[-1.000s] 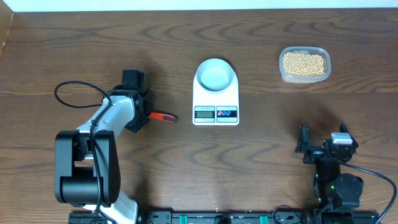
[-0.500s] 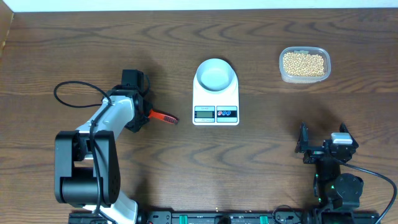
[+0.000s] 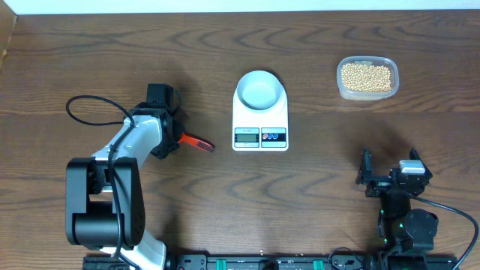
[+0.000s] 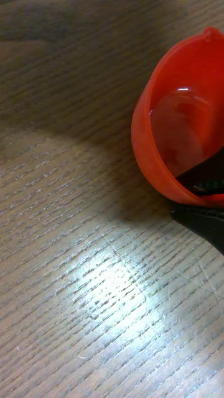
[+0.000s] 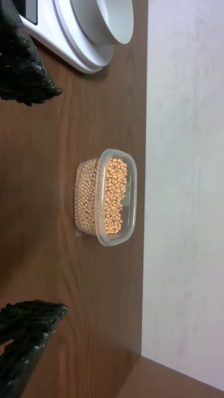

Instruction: Scoop item into bowl and weigh 50g on scale

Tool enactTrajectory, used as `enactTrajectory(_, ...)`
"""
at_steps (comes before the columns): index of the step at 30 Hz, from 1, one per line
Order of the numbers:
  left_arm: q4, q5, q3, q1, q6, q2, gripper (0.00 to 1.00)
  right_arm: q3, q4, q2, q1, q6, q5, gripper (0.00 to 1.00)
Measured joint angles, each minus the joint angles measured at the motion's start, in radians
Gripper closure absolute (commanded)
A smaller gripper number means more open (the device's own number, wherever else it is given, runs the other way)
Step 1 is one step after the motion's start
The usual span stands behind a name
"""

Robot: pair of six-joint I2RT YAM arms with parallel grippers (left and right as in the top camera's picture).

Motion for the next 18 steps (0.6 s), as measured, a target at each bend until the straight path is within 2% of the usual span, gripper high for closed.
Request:
enactTrajectory(10,-0.005,0.001,-0.002,0.0,-0.041,-0.032,0.93,0.0,0.0,0.0,0.0,0.0,0.0,0.01)
enactTrajectory(18,0.01,0.0,-0.003,0.0,-0.042,-0.251,0.93,0.0,0.0,0.0,0.0,0.0,0.0,0.01)
